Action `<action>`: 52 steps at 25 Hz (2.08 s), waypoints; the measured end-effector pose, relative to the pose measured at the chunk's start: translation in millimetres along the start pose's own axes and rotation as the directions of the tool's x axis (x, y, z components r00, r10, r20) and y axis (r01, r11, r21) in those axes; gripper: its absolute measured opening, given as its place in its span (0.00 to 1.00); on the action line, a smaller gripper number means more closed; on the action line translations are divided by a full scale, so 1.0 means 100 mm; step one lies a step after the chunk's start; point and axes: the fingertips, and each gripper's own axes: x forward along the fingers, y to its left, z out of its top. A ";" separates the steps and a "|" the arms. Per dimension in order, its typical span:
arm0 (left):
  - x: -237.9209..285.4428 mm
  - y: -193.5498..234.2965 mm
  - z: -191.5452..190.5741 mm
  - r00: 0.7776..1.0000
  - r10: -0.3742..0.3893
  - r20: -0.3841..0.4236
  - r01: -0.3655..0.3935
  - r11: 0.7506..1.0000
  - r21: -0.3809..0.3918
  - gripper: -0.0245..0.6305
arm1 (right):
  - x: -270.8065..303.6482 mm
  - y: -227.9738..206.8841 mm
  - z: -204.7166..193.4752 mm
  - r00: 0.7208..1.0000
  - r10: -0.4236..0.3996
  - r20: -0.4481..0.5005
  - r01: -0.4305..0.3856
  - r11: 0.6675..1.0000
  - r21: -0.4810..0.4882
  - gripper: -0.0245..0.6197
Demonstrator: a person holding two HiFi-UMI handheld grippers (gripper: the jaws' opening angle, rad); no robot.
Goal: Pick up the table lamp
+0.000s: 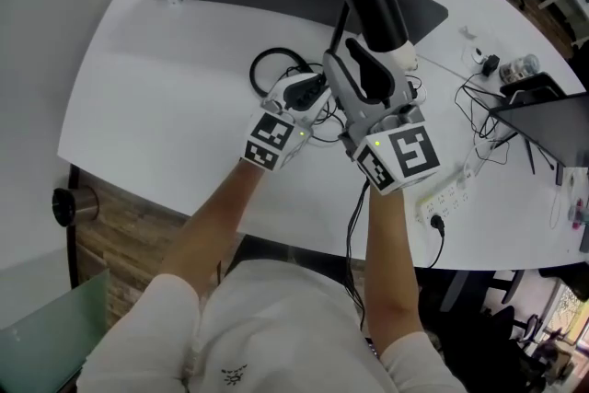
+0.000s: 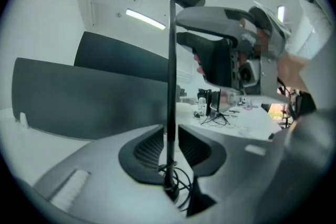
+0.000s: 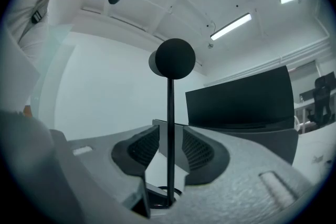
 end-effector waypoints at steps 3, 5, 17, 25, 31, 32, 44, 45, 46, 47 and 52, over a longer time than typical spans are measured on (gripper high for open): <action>0.03 0.01 0.01 1.000 -0.001 0.002 0.001 1.000 -0.003 0.14 | 0.04 -0.03 0.02 0.999 -0.040 -0.005 0.040 0.999 -0.012 0.25; 0.04 0.00 0.01 1.000 -0.006 0.001 0.006 1.000 -0.008 0.14 | 0.06 -0.03 0.03 0.999 -0.048 -0.005 0.048 0.999 -0.004 0.25; 0.09 -0.01 -0.11 0.998 -0.057 -0.006 0.057 0.998 -0.008 0.11 | 0.19 0.01 0.07 1.000 -0.010 -0.001 0.010 0.999 -0.032 0.24; 0.13 0.00 -0.19 0.998 -0.065 0.002 0.065 0.998 0.009 0.11 | 0.22 0.04 0.11 0.999 0.031 0.017 -0.030 0.999 -0.038 0.23; 0.12 -0.01 -0.18 0.998 -0.063 0.019 0.063 0.998 0.011 0.11 | 0.21 0.03 0.11 0.999 0.043 0.023 -0.042 0.998 -0.043 0.16; 0.12 -0.01 -0.18 0.998 -0.062 0.024 0.062 0.998 0.010 0.11 | 0.21 0.02 0.11 0.999 0.047 0.024 -0.046 0.998 -0.048 0.16; 0.13 -0.03 -0.17 0.997 -0.056 0.048 0.055 0.998 0.033 0.11 | 0.17 0.00 0.13 0.995 0.090 0.049 -0.088 0.995 -0.047 0.11; 0.13 -0.03 -0.17 0.997 -0.053 0.049 0.052 0.998 0.032 0.11 | 0.17 0.00 0.13 0.994 0.095 0.048 -0.093 0.994 -0.051 0.11; 0.13 -0.03 -0.17 0.997 -0.050 0.051 0.049 0.998 0.031 0.11 | 0.16 0.00 0.13 0.994 0.101 0.047 -0.099 0.994 -0.052 0.11; 0.13 -0.03 -0.17 0.997 -0.047 0.054 0.045 0.999 0.029 0.11 | 0.17 0.00 0.13 0.993 0.107 0.045 -0.104 0.993 -0.049 0.11; 0.14 -0.02 -0.17 0.998 -0.041 0.057 0.040 0.999 0.021 0.11 | 0.16 -0.01 0.13 0.992 0.115 0.053 -0.113 0.993 -0.037 0.10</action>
